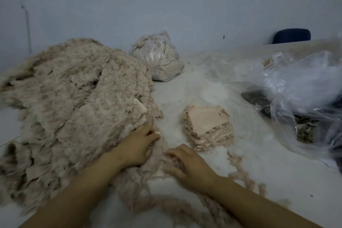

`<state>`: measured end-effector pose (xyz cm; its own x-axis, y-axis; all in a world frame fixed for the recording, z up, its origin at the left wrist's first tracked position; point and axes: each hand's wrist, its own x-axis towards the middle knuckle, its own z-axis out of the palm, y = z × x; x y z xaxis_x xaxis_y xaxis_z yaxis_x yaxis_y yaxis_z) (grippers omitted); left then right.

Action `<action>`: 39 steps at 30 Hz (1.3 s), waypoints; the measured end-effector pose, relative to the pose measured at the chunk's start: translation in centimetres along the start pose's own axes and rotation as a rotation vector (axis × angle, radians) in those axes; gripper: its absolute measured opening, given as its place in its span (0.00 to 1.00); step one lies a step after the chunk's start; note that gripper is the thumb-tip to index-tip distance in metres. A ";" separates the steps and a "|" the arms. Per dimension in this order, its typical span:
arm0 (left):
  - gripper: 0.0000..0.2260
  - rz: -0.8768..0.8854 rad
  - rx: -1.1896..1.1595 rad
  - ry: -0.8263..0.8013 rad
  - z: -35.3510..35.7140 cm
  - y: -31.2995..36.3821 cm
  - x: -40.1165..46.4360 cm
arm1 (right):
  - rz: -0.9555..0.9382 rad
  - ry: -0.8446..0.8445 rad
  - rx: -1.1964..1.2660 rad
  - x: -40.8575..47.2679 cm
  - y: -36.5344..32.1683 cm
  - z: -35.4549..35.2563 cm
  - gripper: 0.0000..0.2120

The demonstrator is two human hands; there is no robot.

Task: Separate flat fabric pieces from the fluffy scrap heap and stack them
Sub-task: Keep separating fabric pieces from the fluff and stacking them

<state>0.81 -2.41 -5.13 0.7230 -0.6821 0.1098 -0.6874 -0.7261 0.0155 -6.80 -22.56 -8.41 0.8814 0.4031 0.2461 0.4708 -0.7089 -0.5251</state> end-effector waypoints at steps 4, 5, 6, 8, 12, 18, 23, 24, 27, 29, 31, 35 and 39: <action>0.20 -0.012 -0.274 -0.014 0.2 0.1 -1.9 | 0.090 0.007 0.127 -2.2 0.5 0.0 0.06; 0.23 -0.008 -0.295 -0.082 0.2 0.0 -2.5 | 0.110 0.017 0.125 -2.9 0.5 -0.1 0.05; 0.24 -0.001 -0.273 -0.133 0.2 0.0 -2.8 | 0.126 0.014 0.110 -3.3 0.4 -0.1 0.05; 0.18 0.010 -0.219 -0.111 0.4 0.2 -3.0 | 0.163 -0.007 0.079 -3.4 -0.2 -0.4 0.03; 0.10 -0.051 -0.314 -0.043 0.2 0.7 -2.3 | 0.148 0.044 -0.089 -1.0 -2.5 -0.6 0.25; 0.13 -0.077 -0.546 -0.017 -1.9 0.9 -1.9 | 0.156 0.291 0.324 2.8 -4.6 -0.9 0.07; 0.11 -0.199 -0.459 -0.065 -2.7 -0.9 -1.3 | 0.244 0.370 0.718 2.6 -4.1 -2.6 0.12; 0.09 -0.183 -0.391 -0.054 -2.8 -1.0 -1.1 | 0.248 0.339 0.745 2.2 -3.9 -2.8 0.12; 0.06 -0.138 -0.346 -0.033 -3.0 -0.9 -0.3 | 0.305 0.171 0.641 1.6 -3.5 -3.1 0.09; 0.10 -0.089 -0.378 -0.044 -3.5 -0.2 0.3 | 0.357 0.071 0.490 2.0 -3.2 -3.3 0.14; 0.11 -0.049 -0.385 -0.034 -4.0 0.7 1.1 | 0.377 -0.017 0.367 3.1 -3.2 -3.1 0.25; 0.08 -0.071 -0.345 -0.024 -4.2 0.8 1.6 | 0.275 0.154 0.303 3.7 -3.5 -2.3 0.09; 0.08 -0.253 -0.096 -0.119 -3.7 -1.9 0.6 | 0.275 0.312 0.483 1.7 -2.8 -3.1 0.14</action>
<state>2.30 -1.14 -1.38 0.8715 -0.4896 -0.0267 -0.4833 -0.8669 0.1217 -6.46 -21.70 -4.02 0.9714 0.0043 0.2373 0.2199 -0.3922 -0.8932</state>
